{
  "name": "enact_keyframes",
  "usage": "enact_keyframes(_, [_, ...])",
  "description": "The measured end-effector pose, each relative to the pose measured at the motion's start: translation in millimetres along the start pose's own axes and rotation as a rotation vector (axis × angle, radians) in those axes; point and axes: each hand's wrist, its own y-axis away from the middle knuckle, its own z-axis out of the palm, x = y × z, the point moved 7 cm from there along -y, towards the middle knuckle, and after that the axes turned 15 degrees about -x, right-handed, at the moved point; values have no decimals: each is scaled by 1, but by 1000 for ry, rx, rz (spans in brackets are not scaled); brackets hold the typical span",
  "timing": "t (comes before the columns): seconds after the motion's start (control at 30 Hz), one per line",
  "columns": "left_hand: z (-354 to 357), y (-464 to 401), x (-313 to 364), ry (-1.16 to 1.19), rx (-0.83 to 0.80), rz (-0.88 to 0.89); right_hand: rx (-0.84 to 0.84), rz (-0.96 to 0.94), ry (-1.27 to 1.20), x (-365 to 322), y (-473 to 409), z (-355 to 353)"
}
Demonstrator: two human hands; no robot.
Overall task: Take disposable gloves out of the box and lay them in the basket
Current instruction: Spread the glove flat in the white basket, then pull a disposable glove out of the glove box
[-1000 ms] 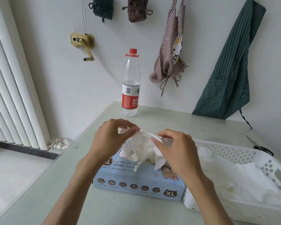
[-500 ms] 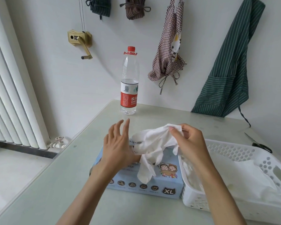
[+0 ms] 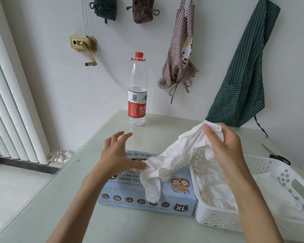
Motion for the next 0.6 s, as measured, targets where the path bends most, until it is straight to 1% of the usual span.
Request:
enact_keyframes(0.07, [1, 0, 6, 42, -30, 42, -8, -38, 20, -7, 2, 2])
enact_keyframes(0.13, [-1, 3, 15, 162, -64, 140, -55, -45, 51, -12, 2, 6])
enact_keyframes(0.2, [-7, 10, 31, 281, -56, 309, -191, -21, 95, -11, 4, 18])
enact_keyframes(0.27, [-11, 22, 56, 309, -69, 467, -290, 11, 146, -7, 6, 28])
enact_keyframes(0.33, [-5, 25, 83, 187, -131, 538, -310, 33, 167, -4, 7, 32])
enact_keyframes(0.43, [0, 14, 114, -45, -172, 535, -254, 23, 69, -8, 7, 30])
enact_keyframes(0.53, [-14, 6, 130, -170, -97, 549, -168, 53, 9, -8, 7, 22])
enact_keyframes(0.57, [-21, 5, 134, -179, -61, 551, -171, 78, 16, -5, 5, 18])
enact_keyframes(0.6, [-29, 5, 137, -178, -21, 548, -211, 110, 28, -4, 5, 19])
